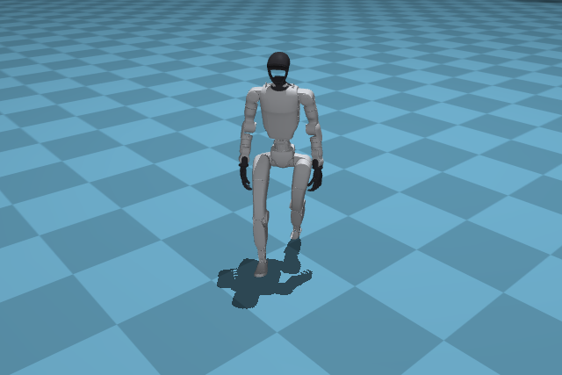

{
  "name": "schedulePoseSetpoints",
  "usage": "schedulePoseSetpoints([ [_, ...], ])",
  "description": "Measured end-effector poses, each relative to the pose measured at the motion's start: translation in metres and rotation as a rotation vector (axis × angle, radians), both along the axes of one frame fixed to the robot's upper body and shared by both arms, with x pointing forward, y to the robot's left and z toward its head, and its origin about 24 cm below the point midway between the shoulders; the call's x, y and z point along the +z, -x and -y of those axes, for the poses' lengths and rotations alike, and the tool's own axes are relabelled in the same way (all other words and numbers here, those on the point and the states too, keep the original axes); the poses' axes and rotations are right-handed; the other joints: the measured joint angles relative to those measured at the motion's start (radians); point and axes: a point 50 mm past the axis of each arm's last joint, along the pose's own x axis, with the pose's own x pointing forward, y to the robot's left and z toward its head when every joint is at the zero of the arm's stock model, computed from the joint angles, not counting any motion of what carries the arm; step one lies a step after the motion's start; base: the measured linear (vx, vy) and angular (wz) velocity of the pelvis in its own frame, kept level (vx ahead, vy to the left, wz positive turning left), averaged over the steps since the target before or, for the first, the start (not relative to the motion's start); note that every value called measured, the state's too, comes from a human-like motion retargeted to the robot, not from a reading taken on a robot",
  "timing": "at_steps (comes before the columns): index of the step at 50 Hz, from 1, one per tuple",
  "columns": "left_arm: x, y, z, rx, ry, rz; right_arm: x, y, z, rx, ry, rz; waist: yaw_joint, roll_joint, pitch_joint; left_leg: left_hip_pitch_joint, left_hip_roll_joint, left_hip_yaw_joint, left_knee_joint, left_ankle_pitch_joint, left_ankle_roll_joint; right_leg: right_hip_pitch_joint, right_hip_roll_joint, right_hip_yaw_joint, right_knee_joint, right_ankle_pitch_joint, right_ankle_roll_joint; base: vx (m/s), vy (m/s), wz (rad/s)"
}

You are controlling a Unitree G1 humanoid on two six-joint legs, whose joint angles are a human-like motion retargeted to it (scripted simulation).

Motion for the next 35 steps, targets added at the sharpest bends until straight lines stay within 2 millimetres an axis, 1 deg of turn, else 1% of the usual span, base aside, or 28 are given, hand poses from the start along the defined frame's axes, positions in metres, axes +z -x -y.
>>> schedulePoseSetpoints([
  [3,0.003,-0.012,0.002,0.027,0.013,0.043,-0.004,0.011,0.0,-0.002,-0.002,-0.034,0.002,0.02,-0.002,-0.009,0.026,-0.012,0.152,-0.038,-0.019,0.028,0.035,-0.007,0.039,0.03,-0.016,0.44,-0.09,0.08],
  [5,0.005,-0.019,0.004,0.049,0.023,0.072,-0.006,0.02,-0.001,0.001,-0.001,-0.06,0.004,0.042,-0.002,-0.027,0.053,-0.02,0.29,-0.047,-0.046,0.055,0.068,-0.017,0.073,0.037,-0.034,0.46,-0.09,0.07],
  [6,0.005,-0.022,0.004,0.061,0.029,0.086,-0.008,0.024,-0.001,0.004,-0.001,-0.073,0.006,0.059,-0.001,-0.043,0.068,-0.028,0.373,-0.032,-0.071,0.07,0.091,-0.026,0.088,0.035,-0.048,0.45,-0.09,0.04],
  [8,0.007,-0.028,0.006,0.083,0.041,0.116,-0.01,0.032,-0.002,0.012,0.001,-0.096,0.013,0.097,-0.001,-0.084,0.105,-0.04,0.552,0.023,-0.131,0.102,0.141,-0.046,0.11,0.022,-0.081,0.45,-0.08,0.03],
  [10,0.01,-0.037,0.008,0.098,0.055,0.153,-0.01,0.036,0.0,0.022,0.007,-0.107,0.023,0.153,0.004,-0.149,0.169,-0.047,0.753,0.123,-0.201,0.152,0.205,-0.076,0.086,0.015,-0.119,0.45,-0.07,0.08],
  [12,0.014,-0.047,0.01,0.1,0.065,0.194,-0.01,0.037,0.004,0.033,0.019,-0.105,0.038,0.187,0.005,-0.228,0.22,-0.034,0.921,0.229,-0.238,0.196,0.245,-0.087,0.059,0.001,-0.149,0.47,-0.07,0.1],
  [13,0.016,-0.052,0.011,0.1,0.07,0.212,-0.009,0.036,0.006,0.037,0.027,-0.102,0.046,0.195,0.006,-0.271,0.242,-0.021,0.992,0.258,-0.235,0.218,0.256,-0.088,0.048,-0.01,-0.158,0.49,-0.08,0.12],
  [15,0.018,-0.054,0.014,0.096,0.077,0.233,-0.009,0.038,0.009,0.047,0.045,-0.101,0.066,0.205,0.005,-0.356,0.293,0.012,1.118,0.24,-0.201,0.253,0.272,-0.089,0.059,-0.049,-0.168,0.5,-0.09,0.13],
  [17,0.021,-0.063,0.013,0.093,0.078,0.256,-0.006,0.027,0.014,0.05,0.061,-0.072,0.08,0.196,0.01,-0.457,0.321,0.039,1.176,0.187,-0.147,0.323,0.267,-0.075,-0.007,-0.058,-0.165,0.5,-0.1,0.12],
  [18,0.02,-0.059,0.014,0.095,0.078,0.248,-0.005,0.026,0.014,0.052,0.067,-0.065,0.093,0.201,0.009,-0.499,0.342,0.049,1.194,0.141,-0.127,0.342,0.273,-0.073,0.003,-0.08,-0.166,0.51,-0.09,0.0],
  [20,0.02,-0.06,0.01,0.1,0.07,0.244,0.0,0.011,0.018,0.051,0.077,-0.022,0.105,0.18,0.019,-0.58,0.339,0.077,1.16,0.09,-0.088,0.427,0.251,-0.05,-0.069,-0.091,-0.161,0.53,-0.08,0.03],
  [22,0.016,-0.05,0.007,0.12,0.061,0.211,0.004,-0.001,0.018,0.05,0.083,0.023,0.117,0.169,0.027,-0.639,0.334,0.101,1.079,0.051,-0.073,0.492,0.237,-0.03,-0.095,-0.121,-0.157,0.54,-0.06,-0.08],
  [25,0.009,-0.029,0.002,0.16,0.043,0.143,0.012,-0.019,0.016,0.048,0.085,0.099,0.127,0.15,0.031,-0.703,0.307,0.136,0.89,0.034,-0.078,0.572,0.211,0.0,-0.119,-0.167,-0.148,0.56,-0.02,-0.14],
  [30,0.0,0.009,-0.006,0.22,0.017,0.023,0.027,-0.049,0.01,0.084,0.086,0.223,0.112,0.108,0.008,-0.73,0.199,0.161,0.403,0.104,-0.118,0.66,0.146,0.02,-0.161,-0.224,-0.131,0.57,0.05,0.09],
  [33,-0.004,0.032,-0.008,0.249,0.007,-0.044,0.033,-0.06,0.005,0.103,0.08,0.272,0.109,0.109,-0.013,-0.771,0.177,0.158,0.295,0.088,-0.123,0.668,0.148,0.024,-0.107,-0.272,-0.13,0.58,0.1,0.13],
  [35,-0.005,0.044,-0.011,0.272,-0.003,-0.08,0.036,-0.065,0.002,0.112,0.075,0.297,0.108,0.094,-0.032,-0.769,0.155,0.169,0.244,0.108,-0.113,0.673,0.134,0.037,-0.07,-0.3,-0.127,0.62,0.11,0.11],
])
